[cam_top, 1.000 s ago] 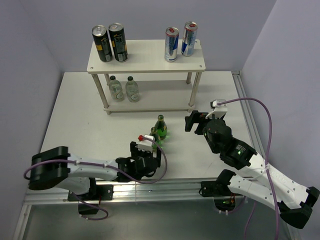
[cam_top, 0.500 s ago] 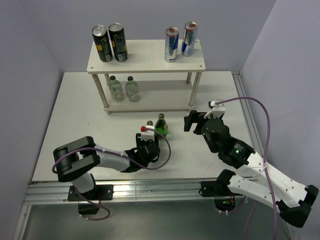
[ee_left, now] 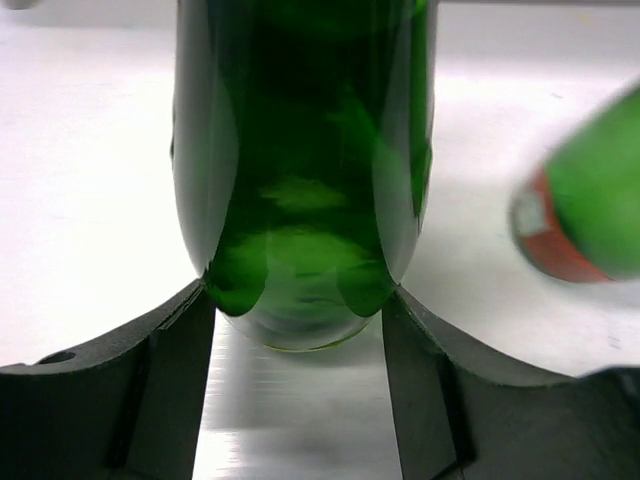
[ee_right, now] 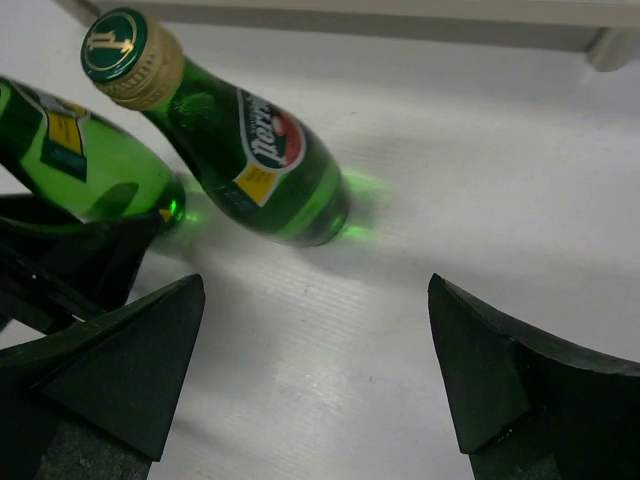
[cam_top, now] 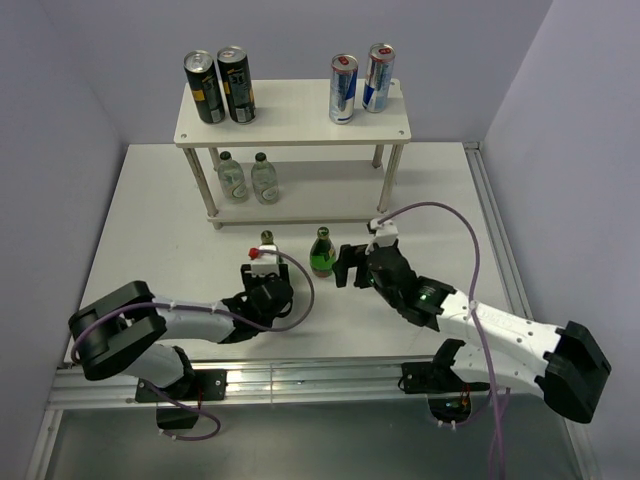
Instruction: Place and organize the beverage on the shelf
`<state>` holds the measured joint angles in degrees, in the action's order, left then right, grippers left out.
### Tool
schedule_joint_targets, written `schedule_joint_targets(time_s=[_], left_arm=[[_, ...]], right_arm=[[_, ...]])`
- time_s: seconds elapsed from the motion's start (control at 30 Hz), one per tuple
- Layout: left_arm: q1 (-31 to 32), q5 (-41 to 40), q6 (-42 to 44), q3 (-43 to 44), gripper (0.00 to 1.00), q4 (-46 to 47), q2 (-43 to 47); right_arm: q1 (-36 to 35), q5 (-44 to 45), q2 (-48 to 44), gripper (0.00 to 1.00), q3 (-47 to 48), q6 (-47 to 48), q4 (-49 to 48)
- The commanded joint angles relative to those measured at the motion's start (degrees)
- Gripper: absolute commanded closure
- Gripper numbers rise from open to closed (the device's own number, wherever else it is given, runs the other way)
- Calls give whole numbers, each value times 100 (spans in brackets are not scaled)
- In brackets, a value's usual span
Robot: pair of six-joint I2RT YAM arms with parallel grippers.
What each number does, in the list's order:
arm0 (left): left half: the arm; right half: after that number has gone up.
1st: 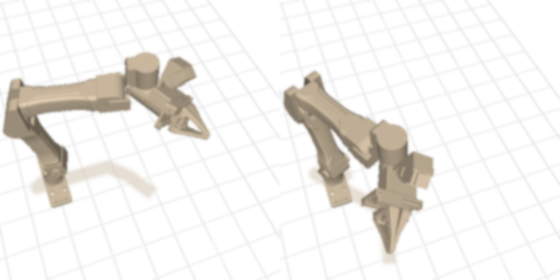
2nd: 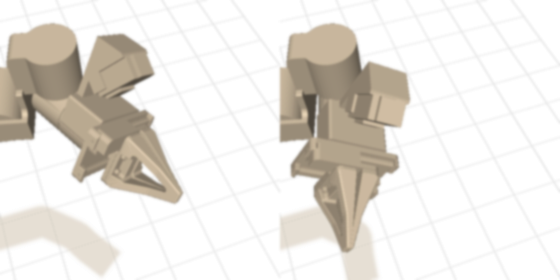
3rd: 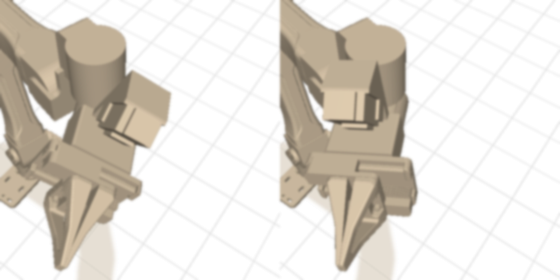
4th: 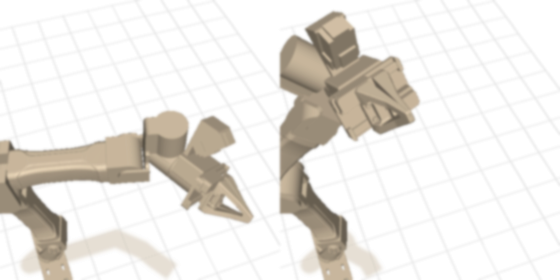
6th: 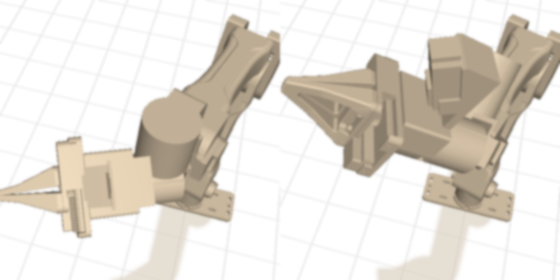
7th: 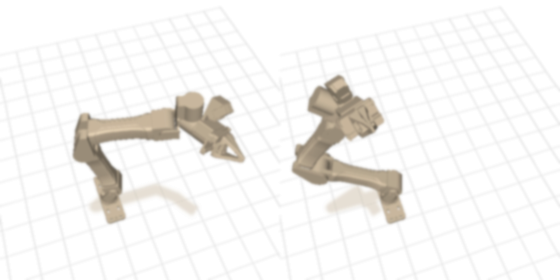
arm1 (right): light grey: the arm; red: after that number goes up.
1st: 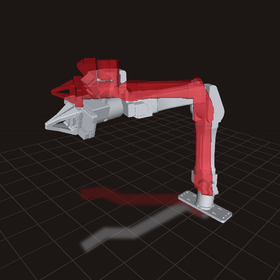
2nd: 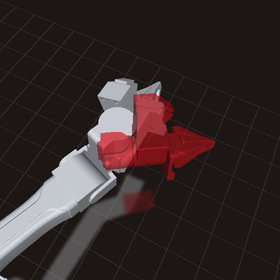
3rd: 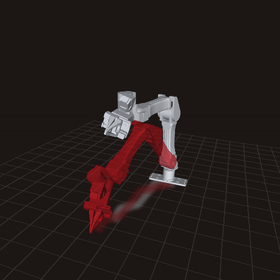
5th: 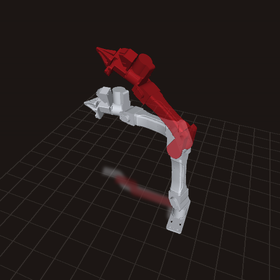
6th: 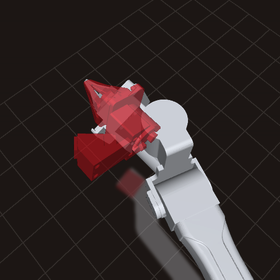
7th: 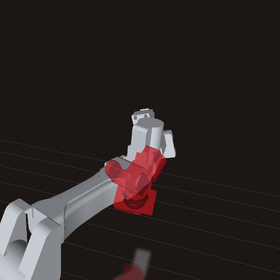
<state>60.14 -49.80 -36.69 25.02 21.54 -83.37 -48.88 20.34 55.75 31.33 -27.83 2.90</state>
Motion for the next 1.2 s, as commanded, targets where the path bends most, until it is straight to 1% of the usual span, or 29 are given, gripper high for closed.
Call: schedule_joint_targets(time_s=[0.0, 0.17, 0.3, 0.43, 0.6, 0.8, 0.97, 1.0, 1.03, 1.1, 1.13, 1.17], left_arm=[[-151, -425, -234, -93, 100, 132, 550], [-345, -364, -374, -216, 100, 17, 857], [-433, -276, -374, -322, 100, 131, 954], [-529, -153, -409, -339, 100, 175, 989], [-573, -91, -453, -383, 100, 79, 1112], [-591, -47, -445, -568, 100, 219, 1359], [-670, 40, -357, -384, 100, 228, 1069], [-696, 93, -357, -296, 98, 202, 1025], [-731, 137, -357, -269, 82, 193, 920], [-828, 286, -374, -234, 53, 193, 841], [-872, 339, -374, -225, 34, 184, 788], [-881, 392, -409, -199, 29, 88, 770]], right_arm=[[-156, -206, 322, 0, -39, -117, -1193], [-306, -188, 841, 0, -22, -196, -1537], [-578, 154, 1201, 0, 22, -205, -1827], [-640, 488, 2018, 0, 276, -231, -2144], [-675, 1172, 2914, 0, 584, -240, -2407], [-684, 1727, 3372, 0, 664, -240, -2784], [-702, 2149, 3618, 0, 681, -161, -3154], [-702, 2176, 3680, 0, 673, -135, -3311], [-702, 2237, 3706, 0, 690, -126, -3348], [-710, 2325, 3768, 0, 725, -117, -3401], [-710, 2369, 3768, 0, 751, -73, -3418], [-719, 2430, 3768, 0, 743, -47, -3462]])
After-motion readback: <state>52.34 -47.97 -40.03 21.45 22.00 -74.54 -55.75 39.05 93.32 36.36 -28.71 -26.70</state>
